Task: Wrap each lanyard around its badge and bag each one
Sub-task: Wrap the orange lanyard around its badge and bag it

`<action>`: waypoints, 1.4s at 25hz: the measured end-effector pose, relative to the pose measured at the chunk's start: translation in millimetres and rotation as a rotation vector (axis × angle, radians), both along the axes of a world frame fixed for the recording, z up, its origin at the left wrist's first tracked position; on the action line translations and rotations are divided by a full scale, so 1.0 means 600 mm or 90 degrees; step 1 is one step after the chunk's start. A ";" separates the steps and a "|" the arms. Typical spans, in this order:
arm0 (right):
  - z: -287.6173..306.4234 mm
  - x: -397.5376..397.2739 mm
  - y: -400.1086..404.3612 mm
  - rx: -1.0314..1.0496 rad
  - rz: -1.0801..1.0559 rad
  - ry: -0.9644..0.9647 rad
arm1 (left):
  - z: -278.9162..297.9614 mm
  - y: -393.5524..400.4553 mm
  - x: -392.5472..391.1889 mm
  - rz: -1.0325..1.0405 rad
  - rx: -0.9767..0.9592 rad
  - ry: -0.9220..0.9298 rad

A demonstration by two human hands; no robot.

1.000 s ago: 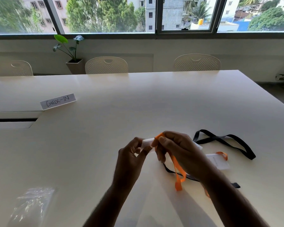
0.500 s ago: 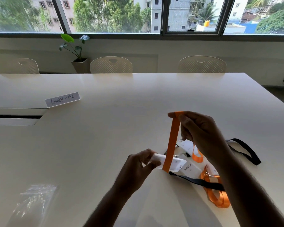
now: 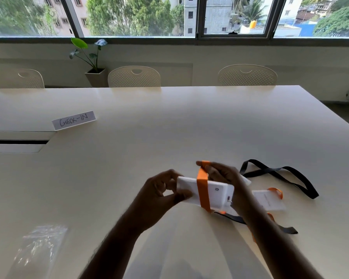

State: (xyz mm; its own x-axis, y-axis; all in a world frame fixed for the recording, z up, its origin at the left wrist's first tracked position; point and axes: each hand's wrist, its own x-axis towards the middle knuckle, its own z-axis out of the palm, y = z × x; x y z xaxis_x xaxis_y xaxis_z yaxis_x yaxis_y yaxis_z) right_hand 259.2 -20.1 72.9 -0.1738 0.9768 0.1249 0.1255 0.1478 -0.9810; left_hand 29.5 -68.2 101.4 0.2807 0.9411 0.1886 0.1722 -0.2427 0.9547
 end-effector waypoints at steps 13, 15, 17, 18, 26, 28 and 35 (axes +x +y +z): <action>-0.057 -0.059 -0.090 -0.109 0.100 0.070 | -0.028 0.044 -0.020 0.241 -0.007 0.001; -0.038 -0.058 -0.106 -0.096 0.117 0.074 | -0.031 0.050 -0.026 0.253 -0.003 -0.006; -0.018 -0.058 -0.118 -0.097 0.116 0.068 | -0.037 0.057 -0.026 0.252 -0.006 -0.002; -0.009 -0.059 -0.123 -0.102 0.116 0.064 | -0.041 0.059 -0.025 0.256 -0.007 0.003; 0.042 -0.059 -0.153 -0.087 0.121 0.093 | -0.070 0.075 -0.036 0.306 0.025 0.070; 0.047 -0.057 -0.150 -0.074 0.123 0.101 | -0.084 0.077 -0.038 0.314 0.018 0.086; 0.068 -0.043 -0.123 -0.070 0.107 0.192 | -0.103 0.057 -0.009 0.262 0.035 0.116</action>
